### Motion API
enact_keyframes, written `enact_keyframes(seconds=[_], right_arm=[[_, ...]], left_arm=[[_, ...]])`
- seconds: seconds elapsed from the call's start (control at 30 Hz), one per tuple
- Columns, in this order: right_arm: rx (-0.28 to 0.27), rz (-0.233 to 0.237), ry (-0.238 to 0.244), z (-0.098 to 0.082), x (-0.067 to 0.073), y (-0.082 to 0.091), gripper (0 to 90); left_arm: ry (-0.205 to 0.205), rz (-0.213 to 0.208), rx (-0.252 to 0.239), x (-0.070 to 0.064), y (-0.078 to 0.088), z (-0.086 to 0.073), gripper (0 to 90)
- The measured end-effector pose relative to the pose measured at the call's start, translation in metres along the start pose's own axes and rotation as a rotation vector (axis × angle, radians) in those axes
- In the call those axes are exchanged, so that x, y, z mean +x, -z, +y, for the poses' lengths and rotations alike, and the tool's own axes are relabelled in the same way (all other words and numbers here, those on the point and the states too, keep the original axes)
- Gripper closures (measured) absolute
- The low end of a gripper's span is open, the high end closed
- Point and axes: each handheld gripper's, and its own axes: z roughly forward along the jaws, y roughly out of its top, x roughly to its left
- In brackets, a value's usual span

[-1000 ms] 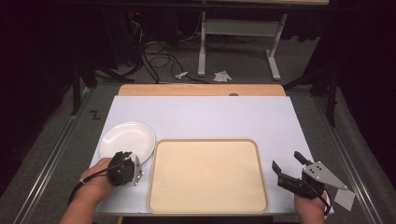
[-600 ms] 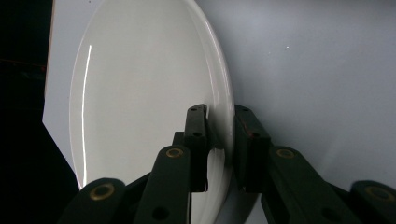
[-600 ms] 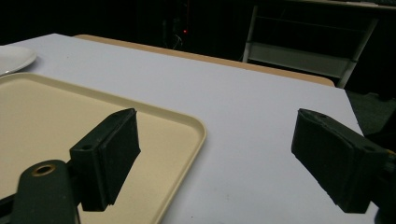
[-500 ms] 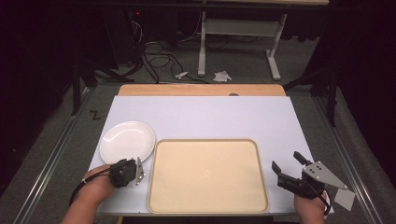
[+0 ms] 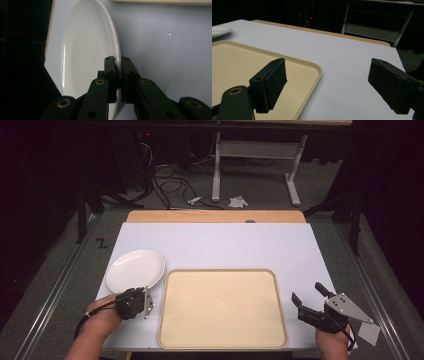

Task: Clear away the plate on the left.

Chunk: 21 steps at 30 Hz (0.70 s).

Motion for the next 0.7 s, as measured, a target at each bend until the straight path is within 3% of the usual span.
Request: enact_keyframes(seconds=[0.17, 0.7], right_arm=[[0.002, 0.003, 0.0, -0.0003, 0.0004, -0.0006, 16.0], [0.002, 0.004, 0.004, -0.0004, -0.0002, -0.0011, 16.0]], left_arm=[[0.001, 0.03, -0.022, 0.0033, 0.0017, 0.0028, 86.3], [0.04, 0.05, -0.053, 0.0086, 0.0048, 0.0096, 86.8]])
